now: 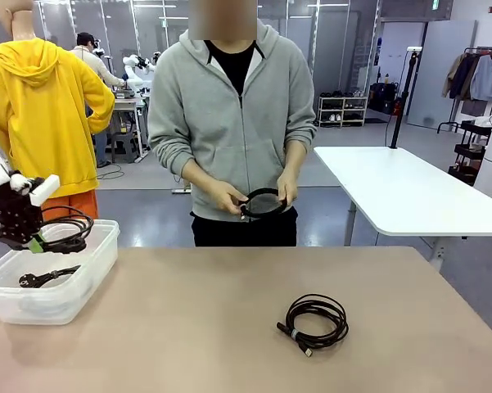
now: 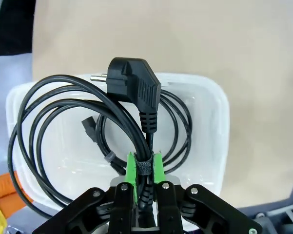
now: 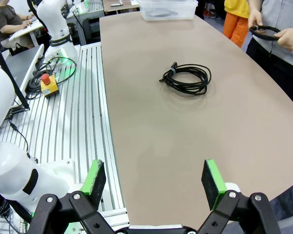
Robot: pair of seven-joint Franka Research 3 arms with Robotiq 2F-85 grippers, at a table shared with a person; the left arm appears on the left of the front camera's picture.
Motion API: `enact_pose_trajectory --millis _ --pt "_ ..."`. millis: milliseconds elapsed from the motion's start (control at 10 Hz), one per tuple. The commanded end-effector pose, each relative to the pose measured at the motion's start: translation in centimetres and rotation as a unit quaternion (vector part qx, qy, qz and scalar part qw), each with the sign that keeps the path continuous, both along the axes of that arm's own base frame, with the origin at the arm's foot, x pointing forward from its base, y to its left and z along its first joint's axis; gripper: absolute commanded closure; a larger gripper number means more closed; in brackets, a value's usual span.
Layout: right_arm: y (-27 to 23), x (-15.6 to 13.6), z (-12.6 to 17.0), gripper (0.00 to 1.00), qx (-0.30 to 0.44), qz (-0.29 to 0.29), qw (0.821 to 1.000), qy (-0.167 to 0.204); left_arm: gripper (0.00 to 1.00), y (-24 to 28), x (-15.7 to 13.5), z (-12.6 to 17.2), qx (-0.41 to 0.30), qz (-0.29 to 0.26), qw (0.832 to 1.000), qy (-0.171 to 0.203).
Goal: Organize and store the cables.
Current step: Place the Power Cable into the Organizing box.
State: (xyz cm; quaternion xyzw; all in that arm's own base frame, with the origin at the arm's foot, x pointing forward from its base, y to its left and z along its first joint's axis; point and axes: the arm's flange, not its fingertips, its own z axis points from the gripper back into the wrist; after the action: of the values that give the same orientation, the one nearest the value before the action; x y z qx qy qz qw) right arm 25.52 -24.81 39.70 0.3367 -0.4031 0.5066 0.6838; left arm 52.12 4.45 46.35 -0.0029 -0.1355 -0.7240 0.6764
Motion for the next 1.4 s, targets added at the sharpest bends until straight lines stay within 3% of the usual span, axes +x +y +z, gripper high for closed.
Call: enact_pose_trajectory --millis 0,400,500,1200,1300 --pt "0.3 0.0 0.2 0.00 0.002 -0.006 1.000 -0.005 0.85 0.0 1.1 -1.4 0.003 0.030 0.999 0.013" --pt "0.3 0.0 0.2 0.00 0.002 -0.006 1.000 -0.005 0.85 0.3 1.1 -5.9 0.030 0.068 0.996 0.057" --pt "0.3 0.0 0.2 0.00 0.002 -0.006 1.000 -0.005 0.79 0.0 0.8 -6.7 0.034 0.070 0.995 0.063" --pt "0.3 0.0 0.2 0.00 0.002 -0.006 1.000 -0.005 0.00 0.0 0.9 -6.1 0.022 0.091 0.994 0.057" --pt "0.3 0.0 0.2 0.00 0.002 -0.006 1.000 -0.005 0.00 0.2 0.9 -5.8 0.025 0.095 0.994 0.054"
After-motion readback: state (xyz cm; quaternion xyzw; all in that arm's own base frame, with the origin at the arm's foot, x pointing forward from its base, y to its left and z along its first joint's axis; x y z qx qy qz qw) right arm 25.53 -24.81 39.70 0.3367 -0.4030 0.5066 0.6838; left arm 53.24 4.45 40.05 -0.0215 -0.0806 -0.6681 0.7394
